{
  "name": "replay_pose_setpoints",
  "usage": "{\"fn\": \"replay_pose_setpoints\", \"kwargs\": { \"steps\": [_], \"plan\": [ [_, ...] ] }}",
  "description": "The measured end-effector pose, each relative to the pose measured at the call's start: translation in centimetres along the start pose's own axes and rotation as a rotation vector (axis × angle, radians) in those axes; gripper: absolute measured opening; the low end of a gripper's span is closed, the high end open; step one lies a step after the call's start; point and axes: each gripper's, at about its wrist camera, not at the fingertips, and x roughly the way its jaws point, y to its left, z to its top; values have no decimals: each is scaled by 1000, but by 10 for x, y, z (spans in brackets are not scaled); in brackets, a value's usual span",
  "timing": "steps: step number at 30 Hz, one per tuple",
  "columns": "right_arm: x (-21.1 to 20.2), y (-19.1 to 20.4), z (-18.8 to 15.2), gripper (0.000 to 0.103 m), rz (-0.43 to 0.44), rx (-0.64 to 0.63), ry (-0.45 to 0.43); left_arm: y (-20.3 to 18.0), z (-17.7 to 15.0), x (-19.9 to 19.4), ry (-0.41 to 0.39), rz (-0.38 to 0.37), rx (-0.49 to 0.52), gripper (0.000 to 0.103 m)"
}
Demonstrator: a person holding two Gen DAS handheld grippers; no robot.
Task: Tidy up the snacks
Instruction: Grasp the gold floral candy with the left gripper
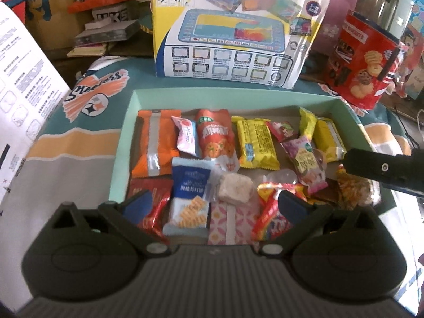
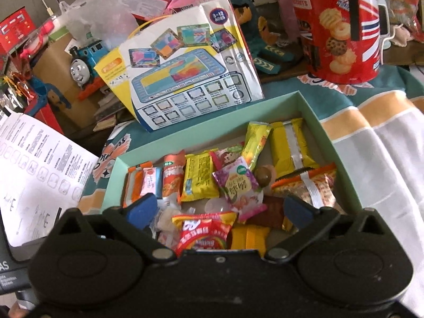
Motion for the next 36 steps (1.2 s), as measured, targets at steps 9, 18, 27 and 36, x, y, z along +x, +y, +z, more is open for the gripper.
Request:
{"fn": "replay_pose_setpoints", "kwargs": {
  "steps": [9,18,27,36],
  "plan": [
    [-41,4,-27,103,-5,19,30,2,-32,-39,-19,-9,10,103],
    [-58,3,-67,103,-41,-3,50,9,-75,-48,29,-1,10,103],
    [-52,-15,-94,103,-47,10,50,3,-109,-23,111,19,50,103],
    [-29,-24,-101,103,-51,42,142,-12,-112,6,116,-6,74,82]
  ]
}}
